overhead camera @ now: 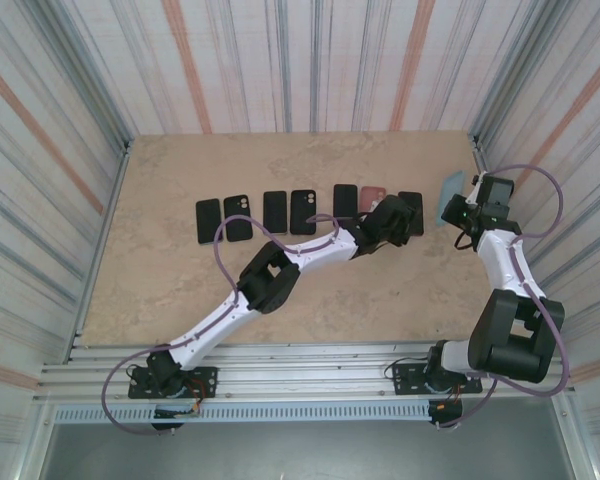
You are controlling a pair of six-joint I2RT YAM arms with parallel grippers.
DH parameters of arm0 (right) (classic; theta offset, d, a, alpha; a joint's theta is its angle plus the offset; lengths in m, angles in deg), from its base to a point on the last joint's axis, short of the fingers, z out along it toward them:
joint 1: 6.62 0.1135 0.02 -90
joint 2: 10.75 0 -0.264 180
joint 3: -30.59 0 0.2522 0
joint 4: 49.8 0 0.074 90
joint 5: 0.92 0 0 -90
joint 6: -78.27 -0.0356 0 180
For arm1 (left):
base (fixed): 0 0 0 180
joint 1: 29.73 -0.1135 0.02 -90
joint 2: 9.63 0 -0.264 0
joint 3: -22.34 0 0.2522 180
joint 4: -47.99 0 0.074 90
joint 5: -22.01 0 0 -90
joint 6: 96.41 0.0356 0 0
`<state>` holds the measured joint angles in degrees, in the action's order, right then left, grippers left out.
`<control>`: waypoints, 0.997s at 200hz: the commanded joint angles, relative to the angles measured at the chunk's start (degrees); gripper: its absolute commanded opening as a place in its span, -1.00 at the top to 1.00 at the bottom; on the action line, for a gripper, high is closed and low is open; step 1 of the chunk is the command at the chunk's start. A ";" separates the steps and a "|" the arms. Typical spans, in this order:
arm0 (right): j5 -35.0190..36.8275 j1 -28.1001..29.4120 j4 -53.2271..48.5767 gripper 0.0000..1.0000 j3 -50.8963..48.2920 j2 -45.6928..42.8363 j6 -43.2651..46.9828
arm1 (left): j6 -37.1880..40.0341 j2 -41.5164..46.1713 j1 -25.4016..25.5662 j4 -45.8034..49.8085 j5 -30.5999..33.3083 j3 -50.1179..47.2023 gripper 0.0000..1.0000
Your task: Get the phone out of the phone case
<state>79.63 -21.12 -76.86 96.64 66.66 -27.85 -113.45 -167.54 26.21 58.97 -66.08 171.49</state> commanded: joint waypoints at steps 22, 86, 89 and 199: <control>-8.80 -2.98 -1.12 0.86 2.76 4.98 6.45 | 10.29 10.41 -1.60 -7.01 -3.29 -8.23 -0.31; -14.73 -5.88 -2.71 0.85 6.82 14.23 11.35 | 24.23 23.78 -5.56 -15.89 -11.19 -23.94 -0.48; -14.80 -5.89 -2.76 0.84 7.05 14.73 11.39 | 24.80 24.45 -5.65 -16.35 -11.44 -24.74 -0.49; -17.37 -6.45 -3.13 0.79 13.97 27.32 10.03 | 33.88 39.81 -11.02 -24.01 -19.56 -42.57 -0.65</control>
<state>63.65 -27.24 -78.78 108.44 92.32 -17.27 -82.81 -133.07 16.57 37.66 -83.32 130.64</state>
